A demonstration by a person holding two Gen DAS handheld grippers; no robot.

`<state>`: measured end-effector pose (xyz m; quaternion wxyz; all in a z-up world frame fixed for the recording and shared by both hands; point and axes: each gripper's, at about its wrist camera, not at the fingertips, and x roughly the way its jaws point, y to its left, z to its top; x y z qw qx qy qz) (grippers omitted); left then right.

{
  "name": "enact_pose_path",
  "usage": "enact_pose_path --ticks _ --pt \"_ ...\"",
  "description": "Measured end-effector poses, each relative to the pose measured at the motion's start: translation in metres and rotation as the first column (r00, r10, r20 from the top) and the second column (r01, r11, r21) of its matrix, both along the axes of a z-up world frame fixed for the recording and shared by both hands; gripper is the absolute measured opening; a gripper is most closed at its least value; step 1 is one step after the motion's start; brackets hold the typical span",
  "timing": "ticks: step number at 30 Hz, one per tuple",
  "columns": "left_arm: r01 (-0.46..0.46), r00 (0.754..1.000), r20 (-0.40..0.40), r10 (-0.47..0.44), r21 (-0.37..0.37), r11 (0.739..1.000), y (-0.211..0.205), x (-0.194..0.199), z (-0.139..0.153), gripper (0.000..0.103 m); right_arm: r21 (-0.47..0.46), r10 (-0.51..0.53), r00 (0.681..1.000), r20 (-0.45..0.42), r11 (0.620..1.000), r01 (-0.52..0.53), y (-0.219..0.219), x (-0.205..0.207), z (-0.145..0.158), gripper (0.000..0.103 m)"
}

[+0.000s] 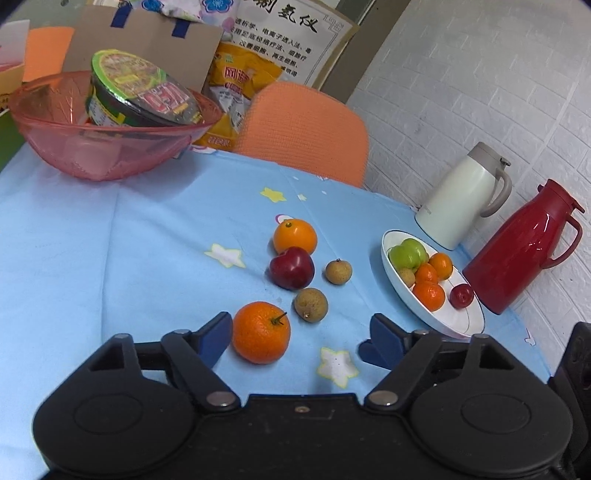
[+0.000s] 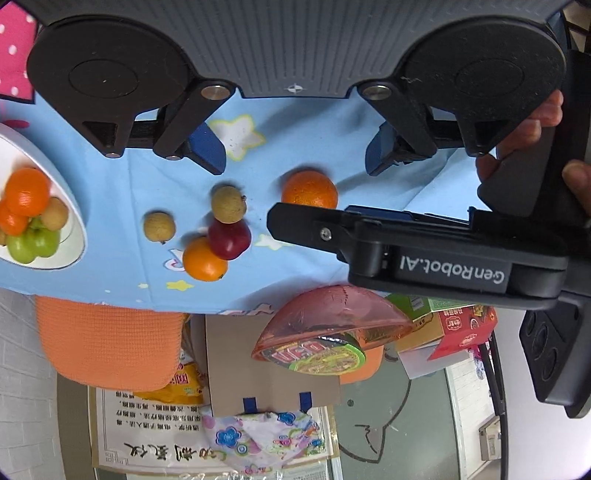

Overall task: Organize fruits
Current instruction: 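Grasp a leafy mandarin with the left gripper while the right gripper grasps an orange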

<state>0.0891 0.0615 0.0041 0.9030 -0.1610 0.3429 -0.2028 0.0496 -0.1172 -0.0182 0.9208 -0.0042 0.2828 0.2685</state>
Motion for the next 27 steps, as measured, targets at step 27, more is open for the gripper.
enact_pose_path --ticks 27 --pt "0.018 0.999 -0.05 -0.017 0.012 1.0 0.012 0.019 -0.015 0.082 -0.046 0.009 1.0 -0.02 0.999 -0.01 0.027 0.025 -0.008 0.072"
